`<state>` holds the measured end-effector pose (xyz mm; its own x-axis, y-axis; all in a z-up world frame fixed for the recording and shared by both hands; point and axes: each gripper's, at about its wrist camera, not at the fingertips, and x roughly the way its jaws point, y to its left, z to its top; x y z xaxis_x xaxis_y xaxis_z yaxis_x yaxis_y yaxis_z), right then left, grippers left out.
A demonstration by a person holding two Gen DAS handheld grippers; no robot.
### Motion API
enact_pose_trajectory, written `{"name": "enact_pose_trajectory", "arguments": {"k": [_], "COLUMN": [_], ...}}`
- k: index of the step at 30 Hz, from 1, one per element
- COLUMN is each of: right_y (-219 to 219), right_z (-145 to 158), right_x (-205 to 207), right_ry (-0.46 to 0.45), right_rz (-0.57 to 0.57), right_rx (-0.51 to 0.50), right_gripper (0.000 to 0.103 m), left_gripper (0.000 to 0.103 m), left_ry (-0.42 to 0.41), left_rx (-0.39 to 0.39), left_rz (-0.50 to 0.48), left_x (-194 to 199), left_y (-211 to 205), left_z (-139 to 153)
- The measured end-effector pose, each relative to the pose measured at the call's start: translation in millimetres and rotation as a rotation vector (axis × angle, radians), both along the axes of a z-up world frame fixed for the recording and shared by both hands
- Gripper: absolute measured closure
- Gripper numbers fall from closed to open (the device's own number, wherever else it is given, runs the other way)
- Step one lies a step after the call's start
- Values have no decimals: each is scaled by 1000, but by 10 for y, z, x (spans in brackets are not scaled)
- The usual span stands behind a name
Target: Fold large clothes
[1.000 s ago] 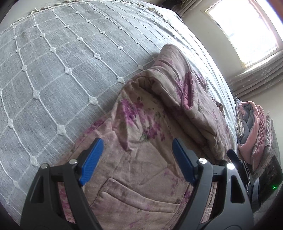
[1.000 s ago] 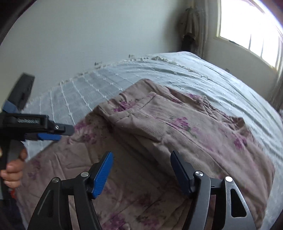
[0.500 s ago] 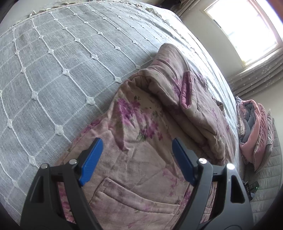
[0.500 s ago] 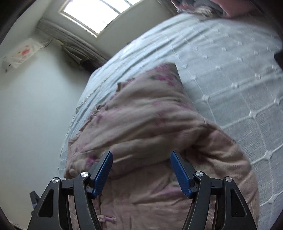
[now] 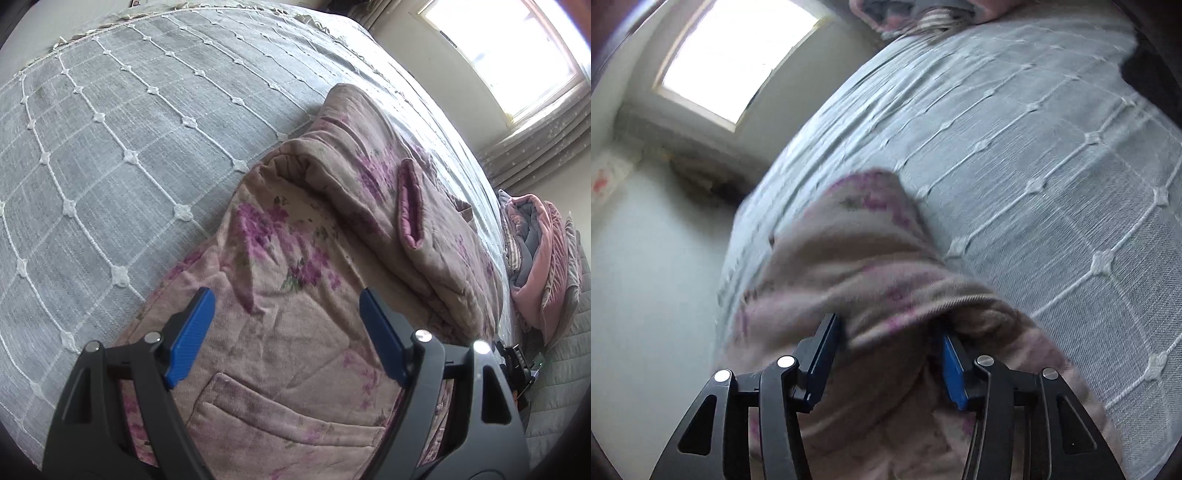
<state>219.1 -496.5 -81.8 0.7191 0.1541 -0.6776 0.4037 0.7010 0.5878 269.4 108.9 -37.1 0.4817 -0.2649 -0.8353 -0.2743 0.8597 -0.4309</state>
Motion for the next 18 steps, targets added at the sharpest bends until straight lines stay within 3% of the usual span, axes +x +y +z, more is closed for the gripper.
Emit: {"name": "enact_pose_trajectory", "arguments": {"k": [5,6,10,13,18], "right_y": [538,697,1446,2080,3021], "right_z": [372,482,710,798,798], "right_x": [-23,-32,-12,173,648], "right_ry": [105,97,40,-7,-35], "right_rz": [93,112,286,415,576], "right_rx": [-313,-396,-574,-662,-682], "right_gripper": [49,49,49,49,39], "left_gripper": [22,22,22,22,22], "left_ry": [-1,0,-6,-6,1], "left_rx": [10,13,6,-5,-40], "left_rz": [0,-1,-5,0,29], "left_x": [-8,-10,-15,-21,-32], "left_y": [-30,-37,-52,-27,104], "left_z": [-2,0,17,17,7]}}
